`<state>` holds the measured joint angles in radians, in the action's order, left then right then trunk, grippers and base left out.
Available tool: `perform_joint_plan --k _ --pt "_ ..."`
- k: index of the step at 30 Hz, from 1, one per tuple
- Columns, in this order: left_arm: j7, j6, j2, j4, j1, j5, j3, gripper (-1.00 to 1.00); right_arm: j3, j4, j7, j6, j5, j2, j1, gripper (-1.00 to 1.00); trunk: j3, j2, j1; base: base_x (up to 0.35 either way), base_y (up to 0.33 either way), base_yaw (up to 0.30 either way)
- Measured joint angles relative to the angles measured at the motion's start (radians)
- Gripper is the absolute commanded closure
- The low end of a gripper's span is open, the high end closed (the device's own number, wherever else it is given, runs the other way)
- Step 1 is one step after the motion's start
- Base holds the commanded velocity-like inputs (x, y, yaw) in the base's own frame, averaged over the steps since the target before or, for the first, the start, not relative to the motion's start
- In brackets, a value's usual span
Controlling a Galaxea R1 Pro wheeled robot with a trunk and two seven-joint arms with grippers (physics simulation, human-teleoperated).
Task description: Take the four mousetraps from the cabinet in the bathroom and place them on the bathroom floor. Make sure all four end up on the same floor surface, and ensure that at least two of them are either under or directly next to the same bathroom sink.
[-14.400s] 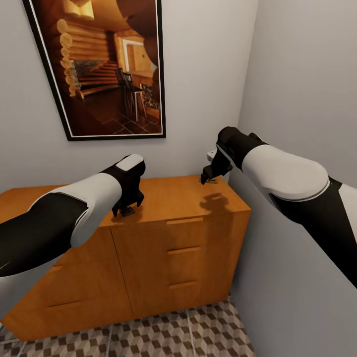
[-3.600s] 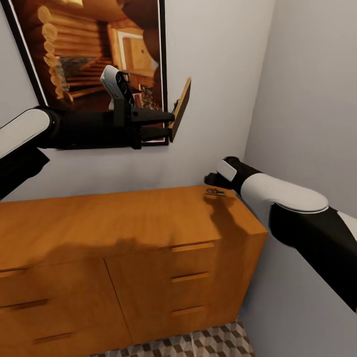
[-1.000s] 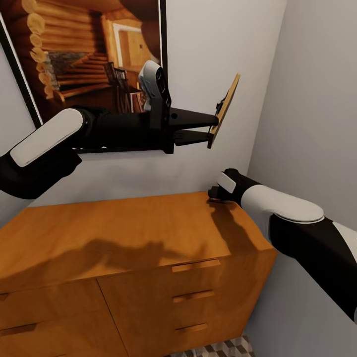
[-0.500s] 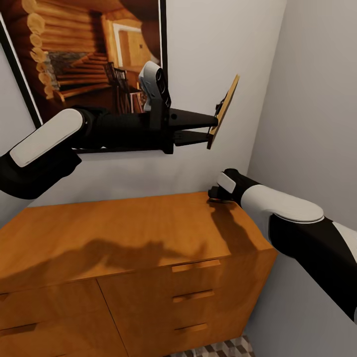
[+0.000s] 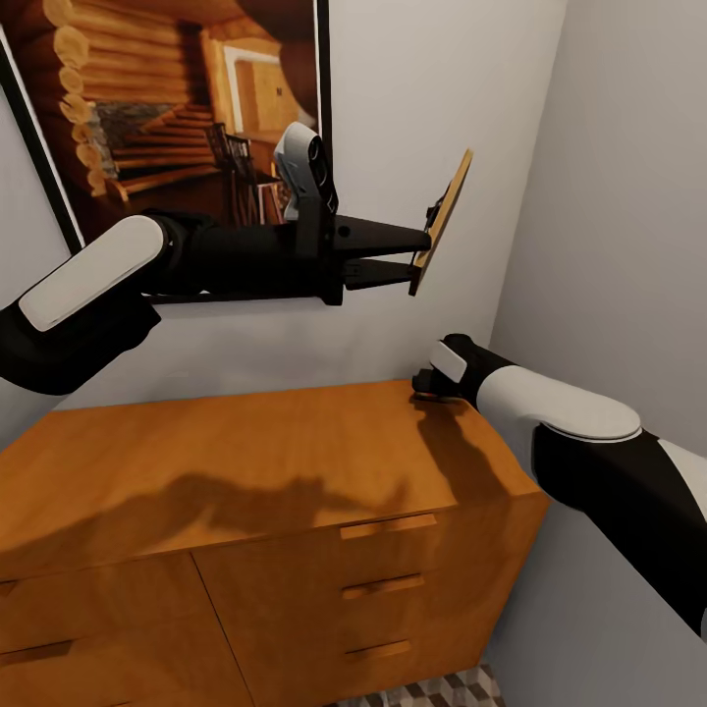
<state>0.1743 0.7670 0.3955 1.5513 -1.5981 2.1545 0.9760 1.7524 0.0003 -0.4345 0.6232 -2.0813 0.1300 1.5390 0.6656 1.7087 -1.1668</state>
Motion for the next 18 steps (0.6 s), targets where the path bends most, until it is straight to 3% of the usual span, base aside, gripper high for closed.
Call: perform_joint_plan --k 18 --pt "0.000 0.000 0.001 0.000 0.000 0.000 0.000 1.00 0.007 0.000 -0.001 0.001 0.005 0.003 0.000 -1.00 0.000 0.000 0.000 0.000 0.000 0.000"
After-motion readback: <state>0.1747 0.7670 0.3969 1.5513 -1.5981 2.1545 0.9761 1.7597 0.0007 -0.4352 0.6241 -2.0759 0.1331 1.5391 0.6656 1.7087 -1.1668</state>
